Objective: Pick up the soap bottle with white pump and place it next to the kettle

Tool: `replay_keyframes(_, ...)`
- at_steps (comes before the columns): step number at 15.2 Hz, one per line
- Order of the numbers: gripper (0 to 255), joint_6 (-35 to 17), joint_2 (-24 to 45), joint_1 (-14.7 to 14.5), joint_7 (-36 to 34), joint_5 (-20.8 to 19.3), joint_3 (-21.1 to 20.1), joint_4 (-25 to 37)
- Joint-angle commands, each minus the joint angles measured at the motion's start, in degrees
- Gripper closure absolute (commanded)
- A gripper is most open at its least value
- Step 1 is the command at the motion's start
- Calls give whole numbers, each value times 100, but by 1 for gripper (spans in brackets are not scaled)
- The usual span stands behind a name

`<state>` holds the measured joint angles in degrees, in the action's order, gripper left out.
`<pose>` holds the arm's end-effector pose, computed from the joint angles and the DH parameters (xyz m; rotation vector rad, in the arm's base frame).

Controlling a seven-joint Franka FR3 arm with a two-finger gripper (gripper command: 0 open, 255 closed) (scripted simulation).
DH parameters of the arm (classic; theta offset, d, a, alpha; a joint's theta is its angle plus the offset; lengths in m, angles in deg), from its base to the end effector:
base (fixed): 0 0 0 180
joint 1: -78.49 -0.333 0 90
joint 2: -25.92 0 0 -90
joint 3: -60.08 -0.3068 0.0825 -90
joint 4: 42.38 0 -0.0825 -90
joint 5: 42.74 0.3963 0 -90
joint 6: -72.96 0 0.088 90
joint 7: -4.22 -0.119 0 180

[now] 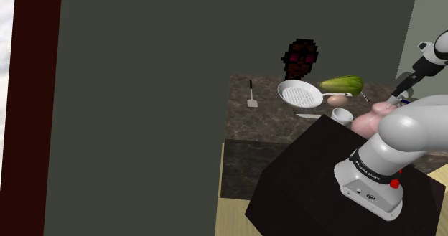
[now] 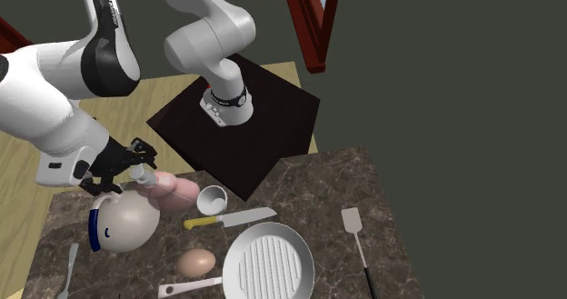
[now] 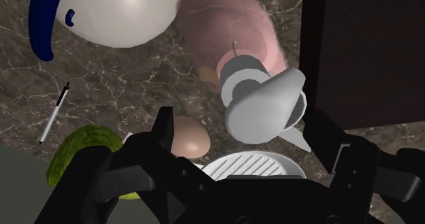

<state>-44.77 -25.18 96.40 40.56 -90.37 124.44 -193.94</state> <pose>0.0650 -0.3923 0.3359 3.0976 -0.2784 0.1287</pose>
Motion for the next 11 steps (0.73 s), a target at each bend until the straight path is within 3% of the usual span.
replay_keyframes(1, 0, 321, -138, 86, 54, 191, -294, 129)
replay_keyframes(3, 0, 680, -275, 161, 114, 400, -608, 302)
replay_keyframes(11, 0, 681, -276, 160, 113, 399, -607, 302)
